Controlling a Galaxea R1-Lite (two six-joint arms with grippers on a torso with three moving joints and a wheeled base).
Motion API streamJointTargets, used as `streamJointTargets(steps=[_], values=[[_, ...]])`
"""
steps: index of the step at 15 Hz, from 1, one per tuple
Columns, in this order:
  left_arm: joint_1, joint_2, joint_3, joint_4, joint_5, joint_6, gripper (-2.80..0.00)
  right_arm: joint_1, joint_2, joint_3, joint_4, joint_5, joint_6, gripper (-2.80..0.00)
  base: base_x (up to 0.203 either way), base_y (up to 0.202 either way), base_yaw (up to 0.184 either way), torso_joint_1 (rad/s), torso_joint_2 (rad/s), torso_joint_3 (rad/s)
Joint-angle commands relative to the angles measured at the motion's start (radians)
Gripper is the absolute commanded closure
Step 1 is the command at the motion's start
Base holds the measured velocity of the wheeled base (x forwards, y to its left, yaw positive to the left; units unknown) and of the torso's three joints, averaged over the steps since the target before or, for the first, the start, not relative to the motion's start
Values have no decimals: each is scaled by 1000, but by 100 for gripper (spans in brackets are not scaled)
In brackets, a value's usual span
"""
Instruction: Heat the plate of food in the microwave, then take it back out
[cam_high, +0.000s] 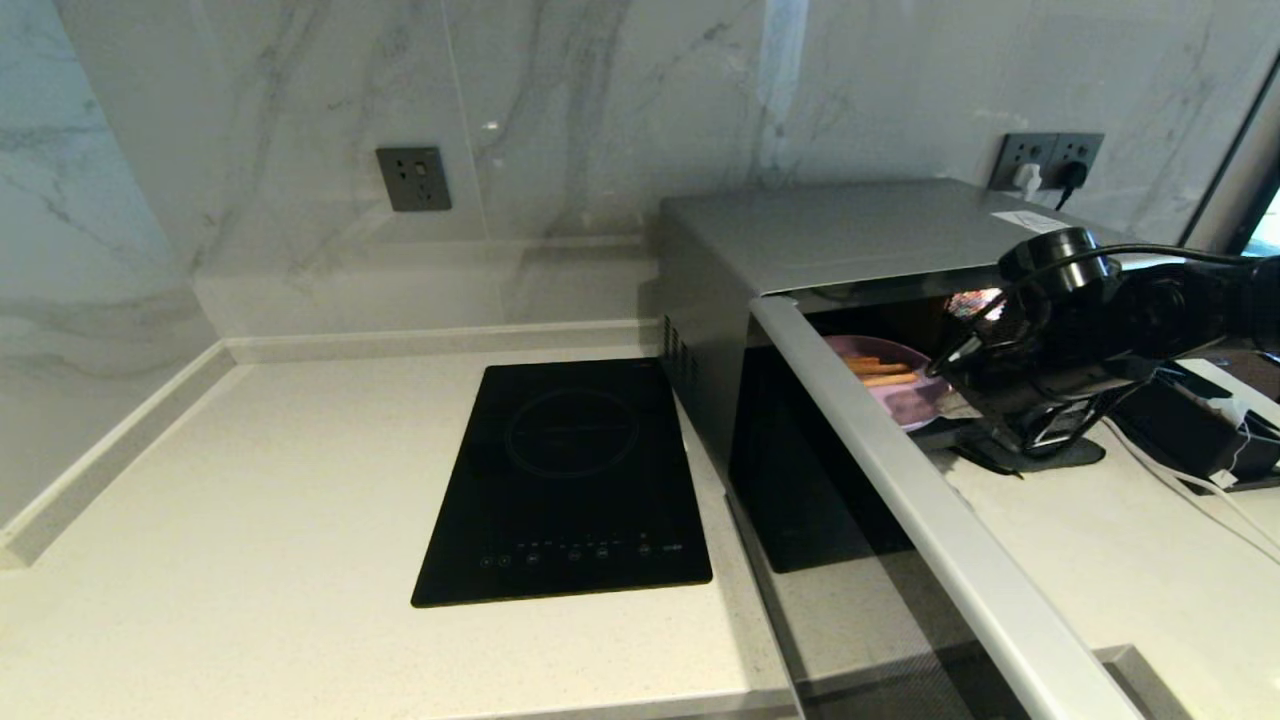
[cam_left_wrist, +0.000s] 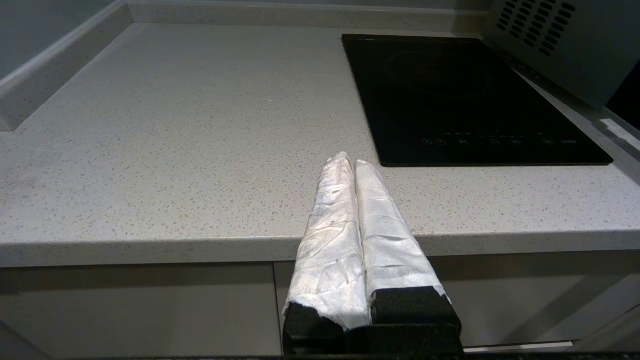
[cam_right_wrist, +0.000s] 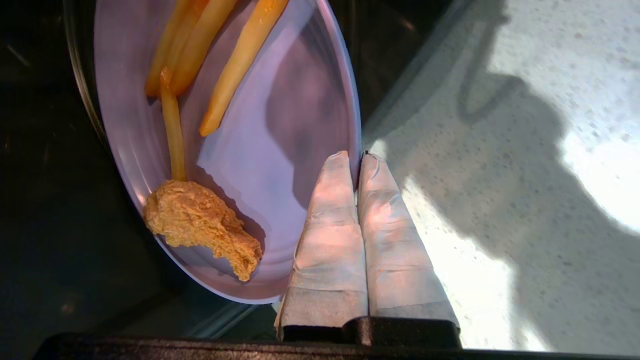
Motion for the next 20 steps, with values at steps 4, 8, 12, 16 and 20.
streamJointTargets(steps=[4,8,12,16,20], values=[[0,1,0,0,0,0,0,-23,-167,157,1,21,3,0,0,0,0,0,0,0],[0,1,0,0,0,0,0,-67,-280,264,2,19,-1,0,0,0,0,0,0,0],[0,1,0,0,0,0,0,-87,-368,338,13,7,-4,0,0,0,0,0,0,0],[0,1,0,0,0,0,0,-134,-432,385,36,5,-7,0,0,0,0,0,0,0],[0,1,0,0,0,-1,0,-226,-456,404,56,4,-18,0,0,0,0,0,0,0]])
